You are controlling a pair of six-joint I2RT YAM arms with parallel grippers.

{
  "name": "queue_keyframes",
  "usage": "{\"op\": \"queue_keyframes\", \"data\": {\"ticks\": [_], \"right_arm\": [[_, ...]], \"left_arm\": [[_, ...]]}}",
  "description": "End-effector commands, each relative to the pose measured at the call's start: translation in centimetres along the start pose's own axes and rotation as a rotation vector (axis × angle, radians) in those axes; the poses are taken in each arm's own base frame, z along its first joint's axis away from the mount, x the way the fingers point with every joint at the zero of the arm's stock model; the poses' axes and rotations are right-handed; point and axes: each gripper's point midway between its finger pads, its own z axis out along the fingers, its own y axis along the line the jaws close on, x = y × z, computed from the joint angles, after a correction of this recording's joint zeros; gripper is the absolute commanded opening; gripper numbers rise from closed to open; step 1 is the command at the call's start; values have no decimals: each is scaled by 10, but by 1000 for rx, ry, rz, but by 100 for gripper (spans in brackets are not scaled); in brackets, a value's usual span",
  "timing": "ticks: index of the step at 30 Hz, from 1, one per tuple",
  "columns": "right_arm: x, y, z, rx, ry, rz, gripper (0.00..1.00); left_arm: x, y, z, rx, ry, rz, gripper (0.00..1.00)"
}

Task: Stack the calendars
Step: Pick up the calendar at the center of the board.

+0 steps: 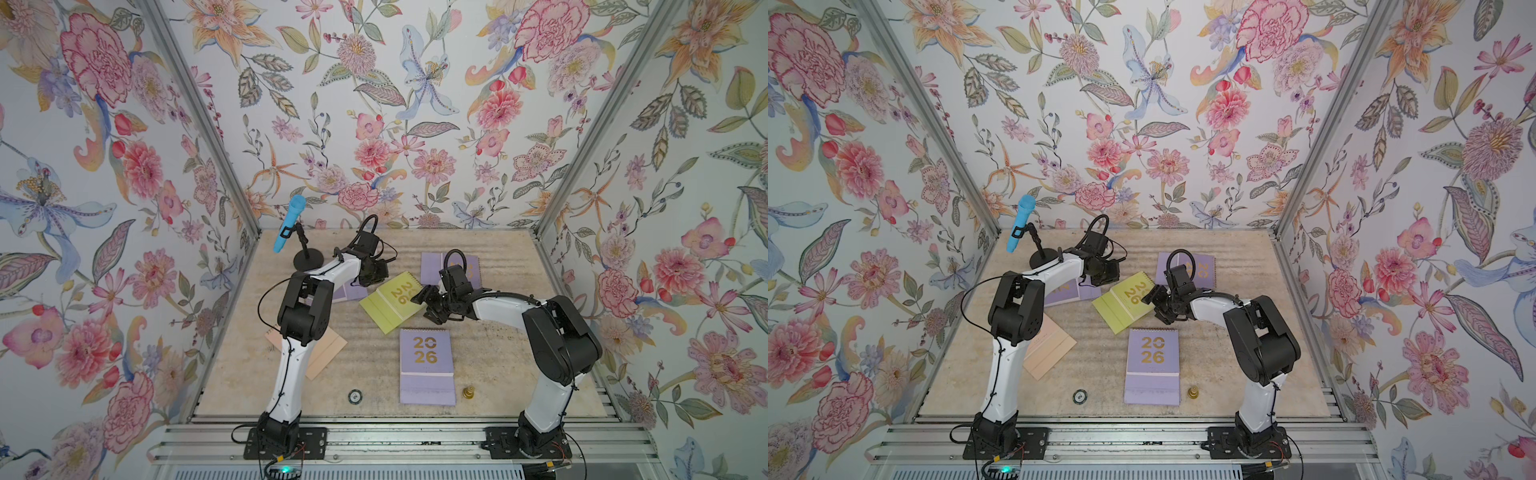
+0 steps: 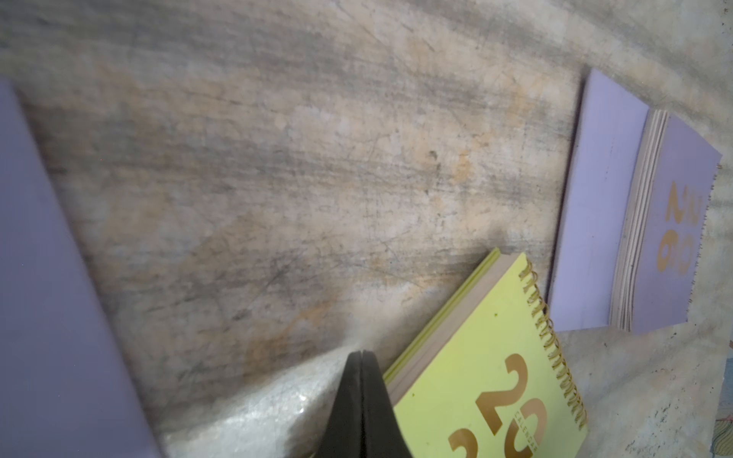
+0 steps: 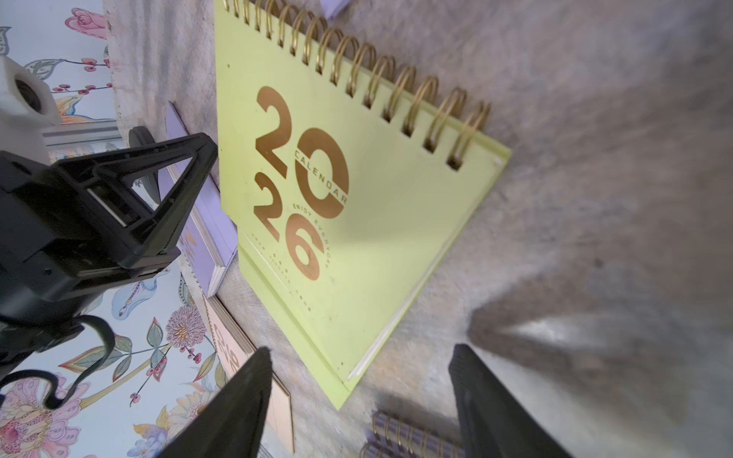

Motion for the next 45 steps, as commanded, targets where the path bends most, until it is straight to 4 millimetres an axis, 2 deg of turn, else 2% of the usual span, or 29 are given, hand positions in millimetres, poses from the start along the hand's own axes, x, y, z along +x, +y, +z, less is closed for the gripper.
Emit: {"op": "queue_keyframes", "data": {"ticks": [1, 8, 12, 16, 21, 26, 32, 39, 45], "right_arm": [[0, 10, 8, -33, 0, 37, 71], [4, 5, 21, -33, 0, 76, 72], [7, 10, 29, -64, 8, 80, 72], [6, 32, 32, -156, 4, 33, 72], [2, 64, 25, -259, -26, -37, 69], [-1, 75, 16, -297, -71, -63, 56], [-5, 73, 12, -288, -98, -55, 41], [-8, 72, 6, -284, -123, -54, 29], [-9, 78, -6, -298, -142, -74, 15]], "left_arm": [[4, 7, 4, -7, 25, 4, 0], [20, 17, 7, -29, 58, 0, 0], [30, 22, 11, -33, 81, -3, 0], [39, 25, 12, -29, 103, -5, 0], [46, 29, 12, -31, 112, -9, 0], [41, 26, 9, -23, 103, -6, 0], [31, 21, 3, -10, 82, -6, 0], [17, 10, -8, 7, 53, 1, 0], [-4, -7, -28, 35, -7, 14, 0]]}}
